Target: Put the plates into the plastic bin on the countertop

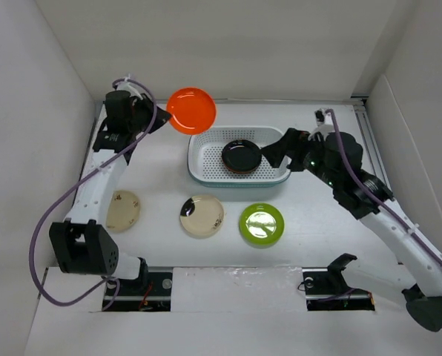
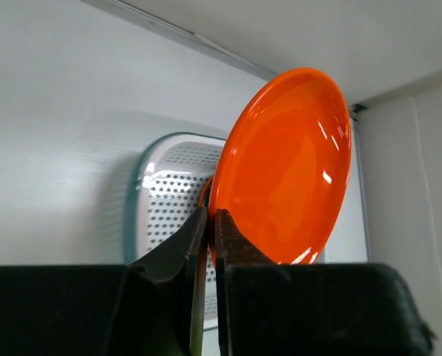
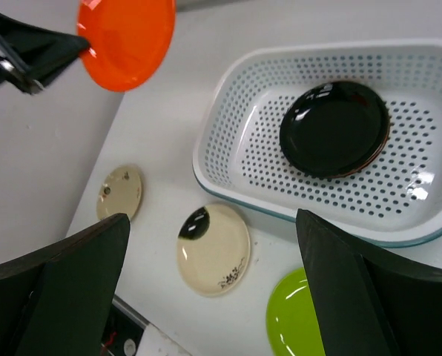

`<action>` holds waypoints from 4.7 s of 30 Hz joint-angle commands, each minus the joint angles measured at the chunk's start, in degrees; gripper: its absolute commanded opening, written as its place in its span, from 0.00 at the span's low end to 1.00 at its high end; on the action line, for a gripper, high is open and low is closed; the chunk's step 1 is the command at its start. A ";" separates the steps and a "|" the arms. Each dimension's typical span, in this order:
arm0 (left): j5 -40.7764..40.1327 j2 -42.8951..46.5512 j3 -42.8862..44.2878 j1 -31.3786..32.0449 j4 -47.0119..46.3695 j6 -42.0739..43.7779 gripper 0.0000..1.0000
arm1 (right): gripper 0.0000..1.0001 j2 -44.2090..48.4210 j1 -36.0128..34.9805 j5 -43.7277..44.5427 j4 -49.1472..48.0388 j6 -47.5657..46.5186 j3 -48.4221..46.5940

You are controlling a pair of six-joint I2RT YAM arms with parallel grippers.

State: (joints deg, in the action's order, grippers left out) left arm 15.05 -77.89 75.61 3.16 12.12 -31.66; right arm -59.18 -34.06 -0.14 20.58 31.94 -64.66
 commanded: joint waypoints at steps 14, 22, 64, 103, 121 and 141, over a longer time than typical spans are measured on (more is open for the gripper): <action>12.02 -29.24 3.39 17.67 -26.18 -8.59 0.00 | 1.00 19.00 3.39 12.09 12.98 3.21 4.97; 6.31 -32.23 3.49 18.29 -21.80 -8.07 0.00 | 1.00 22.97 3.39 11.93 17.13 8.47 12.62; -31.13 7.83 -0.99 20.92 3.34 -5.25 1.00 | 0.51 -2.17 -6.63 10.86 -3.88 31.69 39.88; -21.31 17.77 -46.86 23.74 -9.56 -14.57 1.00 | 0.00 -20.43 9.79 -2.10 -10.65 6.30 -0.80; -15.58 14.87 -55.40 23.74 -17.83 -13.34 1.00 | 0.00 -46.91 15.69 -12.43 -14.95 4.27 -15.58; -13.91 12.40 -53.64 23.74 -13.27 -13.33 0.98 | 1.00 -36.28 12.00 -5.49 -14.07 3.74 -11.89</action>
State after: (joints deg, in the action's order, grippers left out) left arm -0.45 -64.55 22.24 26.89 -7.42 -44.99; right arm -101.49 -20.34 -8.38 8.99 36.80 -76.25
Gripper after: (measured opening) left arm 0.988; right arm 0.997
